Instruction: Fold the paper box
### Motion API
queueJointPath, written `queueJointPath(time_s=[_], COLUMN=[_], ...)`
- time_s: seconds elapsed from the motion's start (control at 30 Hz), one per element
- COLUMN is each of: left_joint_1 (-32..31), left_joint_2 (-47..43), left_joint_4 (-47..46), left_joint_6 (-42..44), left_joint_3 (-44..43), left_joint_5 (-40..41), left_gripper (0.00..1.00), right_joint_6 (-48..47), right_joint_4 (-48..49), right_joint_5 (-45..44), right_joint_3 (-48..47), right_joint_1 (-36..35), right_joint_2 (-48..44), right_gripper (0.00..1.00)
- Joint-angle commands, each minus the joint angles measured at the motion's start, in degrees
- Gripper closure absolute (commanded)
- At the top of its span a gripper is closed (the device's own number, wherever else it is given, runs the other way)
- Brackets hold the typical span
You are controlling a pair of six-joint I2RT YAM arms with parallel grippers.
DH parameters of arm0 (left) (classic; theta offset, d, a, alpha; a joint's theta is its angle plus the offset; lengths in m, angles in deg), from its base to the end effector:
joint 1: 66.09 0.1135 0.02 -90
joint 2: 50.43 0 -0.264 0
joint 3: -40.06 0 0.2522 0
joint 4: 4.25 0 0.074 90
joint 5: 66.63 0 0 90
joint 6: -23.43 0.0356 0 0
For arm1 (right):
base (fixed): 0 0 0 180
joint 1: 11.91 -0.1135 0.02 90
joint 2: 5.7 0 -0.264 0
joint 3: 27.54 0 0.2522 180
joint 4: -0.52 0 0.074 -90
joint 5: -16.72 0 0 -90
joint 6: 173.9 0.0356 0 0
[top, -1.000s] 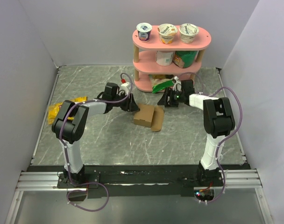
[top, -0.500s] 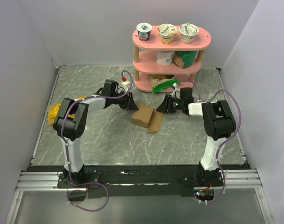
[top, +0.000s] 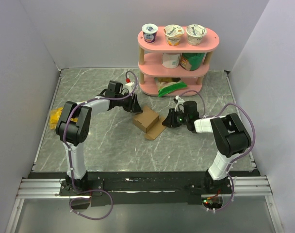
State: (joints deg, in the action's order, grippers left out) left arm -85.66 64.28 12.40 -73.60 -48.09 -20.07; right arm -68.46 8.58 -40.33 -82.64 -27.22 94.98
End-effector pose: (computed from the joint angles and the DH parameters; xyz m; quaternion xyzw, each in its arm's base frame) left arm 0.3958 -0.1667 0.1722 0.2392 0.8315 -0.4154 0.2808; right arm 0.3111 0.1052 0.1295 -0.1244 0.8603 0.3577 0.3414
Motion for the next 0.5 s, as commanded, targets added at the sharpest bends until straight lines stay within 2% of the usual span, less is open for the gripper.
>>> queueJointPath(time_s=[0.0, 0.23, 0.33, 0.37, 0.47], left_joint_1=[0.06, -1.17, -1.87, -2.05, -2.49], left_joint_2=[0.42, -0.10, -0.81, -0.90, -1.25], left_joint_4=[2.20, 2.91, 2.73, 2.64, 2.82], left_joint_6=[0.26, -2.37, -4.04, -4.83, -6.33], left_joint_3=[-1.63, -1.99, -1.72, -1.55, -1.63], left_joint_5=[3.71, 8.28, 10.13, 11.17, 13.20], left_gripper=[0.57, 0.57, 0.57, 0.57, 0.58], right_joint_6=[-3.75, -7.52, -9.28, -9.55, -9.82], right_joint_4=[4.02, 3.49, 2.96, 2.70, 2.52], right_joint_5=[-5.60, -13.25, -15.63, -16.59, -17.21], right_joint_3=[0.74, 2.05, 2.23, 2.14, 2.14], right_joint_1=[-2.43, -6.74, -8.67, -8.94, -9.39], right_joint_2=[-2.95, -5.58, -6.64, -6.73, -6.64], right_gripper=[0.68, 0.72, 0.76, 0.80, 0.82])
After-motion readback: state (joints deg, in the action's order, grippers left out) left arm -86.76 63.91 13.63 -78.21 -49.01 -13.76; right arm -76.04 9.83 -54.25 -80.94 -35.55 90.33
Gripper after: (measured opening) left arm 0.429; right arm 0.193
